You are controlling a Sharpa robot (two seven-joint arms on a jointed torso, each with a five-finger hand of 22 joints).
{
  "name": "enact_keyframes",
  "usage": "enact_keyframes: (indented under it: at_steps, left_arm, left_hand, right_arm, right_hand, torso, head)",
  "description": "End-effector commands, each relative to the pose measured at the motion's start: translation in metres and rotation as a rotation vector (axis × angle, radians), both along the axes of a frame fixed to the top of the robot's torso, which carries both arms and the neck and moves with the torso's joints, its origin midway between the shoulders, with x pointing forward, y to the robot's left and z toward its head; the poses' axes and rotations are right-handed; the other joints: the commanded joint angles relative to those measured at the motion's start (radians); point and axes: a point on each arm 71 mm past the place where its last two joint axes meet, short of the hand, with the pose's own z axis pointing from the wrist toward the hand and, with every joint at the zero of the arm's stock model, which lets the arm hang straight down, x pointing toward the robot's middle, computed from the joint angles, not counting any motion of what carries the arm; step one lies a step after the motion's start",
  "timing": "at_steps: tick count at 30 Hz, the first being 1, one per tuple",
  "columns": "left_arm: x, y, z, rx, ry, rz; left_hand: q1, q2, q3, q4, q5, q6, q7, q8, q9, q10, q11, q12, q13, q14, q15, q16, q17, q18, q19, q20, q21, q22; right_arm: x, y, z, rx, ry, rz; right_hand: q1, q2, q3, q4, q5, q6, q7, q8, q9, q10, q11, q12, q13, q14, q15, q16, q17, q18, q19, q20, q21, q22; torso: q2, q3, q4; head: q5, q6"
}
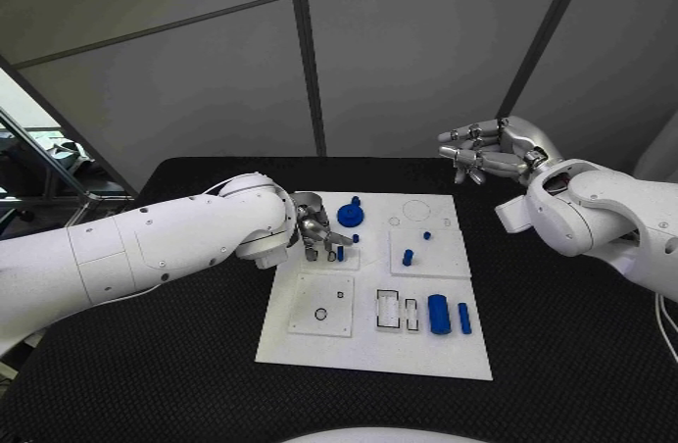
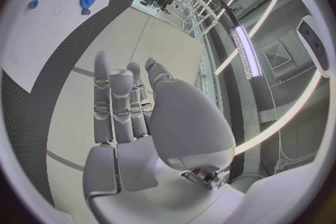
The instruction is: Assemble the parts on the task board
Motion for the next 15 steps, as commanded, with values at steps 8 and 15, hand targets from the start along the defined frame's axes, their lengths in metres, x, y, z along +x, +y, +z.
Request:
enact_keyframes:
  at_steps: [8,15]
  left_arm:
    - [0.000,-0.008,-0.002,0.044,0.033,-0.041]
    - [0.000,-0.013,-0.001,0.038,0.029,-0.049]
  left_hand:
    - [0.021,0.004,-0.010,-0.002,-0.004,-0.012,-0.003,0.016,0.018,0.006,0.000,0.009,0.005,0.009,-0.003,-0.007,0.005,-0.005,0.010,0.000,0.006,0.046]
    - [0.038,0.012,-0.012,-0.005,-0.004,-0.020,-0.004,0.028,0.035,0.005,-0.001,0.011,0.008,0.010,-0.003,-0.011,0.010,-0.005,0.010,0.000,0.007,0.049]
  right_arm:
    - [-0.001,0.007,0.001,-0.023,-0.004,0.037]
    - [-0.003,0.012,0.001,-0.036,-0.002,0.056]
  right_hand:
    - [0.008,-0.007,0.004,-0.009,0.025,-0.015,0.000,-0.004,-0.002,-0.011,0.003,-0.009,-0.009,-0.001,0.000,-0.026,-0.011,0.005,0.014,-0.002,-0.020,-0.010]
    - [0.008,-0.008,0.005,-0.008,0.036,-0.017,0.001,-0.002,-0.002,-0.014,0.004,-0.012,-0.013,0.000,0.000,-0.034,-0.014,0.005,0.016,-0.002,-0.025,-0.013]
  torso:
    - [0.001,-0.0008,0.0022]
    - [0.001,-0.0019,0.0020]
  head:
    - [-0.001,-0.004]
    - [-0.002,-0.005]
